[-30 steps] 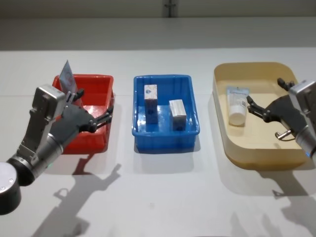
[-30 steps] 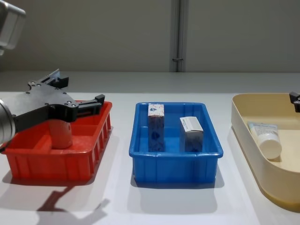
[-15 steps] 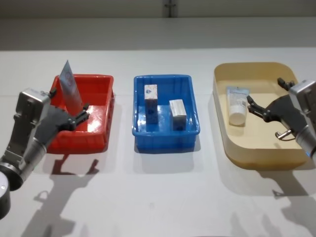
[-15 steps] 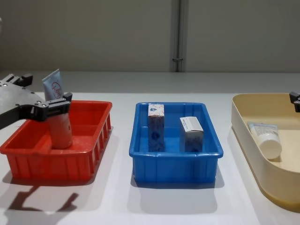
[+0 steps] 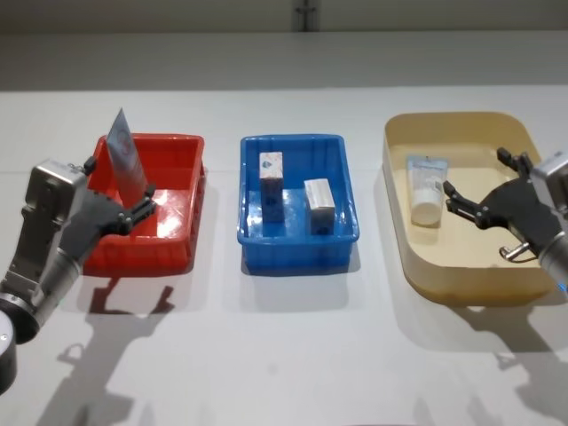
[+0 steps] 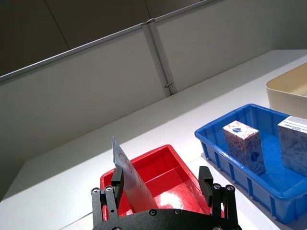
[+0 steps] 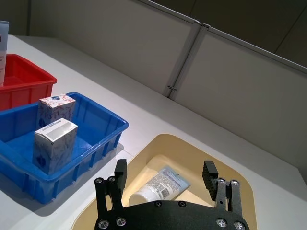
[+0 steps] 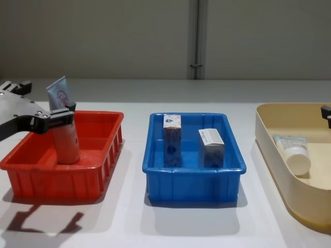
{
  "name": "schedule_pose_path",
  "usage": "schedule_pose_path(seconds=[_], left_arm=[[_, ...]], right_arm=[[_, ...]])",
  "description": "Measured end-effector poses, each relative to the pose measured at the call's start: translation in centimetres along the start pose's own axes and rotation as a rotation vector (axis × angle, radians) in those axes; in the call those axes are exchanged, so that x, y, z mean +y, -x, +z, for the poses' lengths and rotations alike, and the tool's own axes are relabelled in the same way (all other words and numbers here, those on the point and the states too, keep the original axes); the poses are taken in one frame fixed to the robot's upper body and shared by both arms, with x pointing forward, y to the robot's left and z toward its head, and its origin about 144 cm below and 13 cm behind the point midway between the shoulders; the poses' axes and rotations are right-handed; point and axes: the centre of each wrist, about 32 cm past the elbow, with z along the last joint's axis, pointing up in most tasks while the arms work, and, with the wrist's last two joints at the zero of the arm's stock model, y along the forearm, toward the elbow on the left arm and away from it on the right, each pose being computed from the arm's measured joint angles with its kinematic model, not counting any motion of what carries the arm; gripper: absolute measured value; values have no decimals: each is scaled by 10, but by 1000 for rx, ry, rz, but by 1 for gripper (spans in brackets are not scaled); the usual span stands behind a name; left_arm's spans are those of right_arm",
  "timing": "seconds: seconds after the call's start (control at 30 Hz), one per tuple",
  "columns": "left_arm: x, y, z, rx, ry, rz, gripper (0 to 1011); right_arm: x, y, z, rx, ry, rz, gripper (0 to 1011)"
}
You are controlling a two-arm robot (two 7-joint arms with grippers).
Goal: Bimanual collaborative sorting of washing and personal care products
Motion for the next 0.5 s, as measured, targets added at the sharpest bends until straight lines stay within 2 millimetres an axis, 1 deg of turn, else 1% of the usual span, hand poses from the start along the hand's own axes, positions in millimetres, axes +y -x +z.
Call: schedule_pose_path(seconds=[0.23,0.5], left_arm=[[0,0,0,0,0,0,1001],[0,0,0,0,0,0,1001]], right_arm=[[-11,0,0,22,-7,29,1001],[-16,1,-1,38,-14,81,1001]])
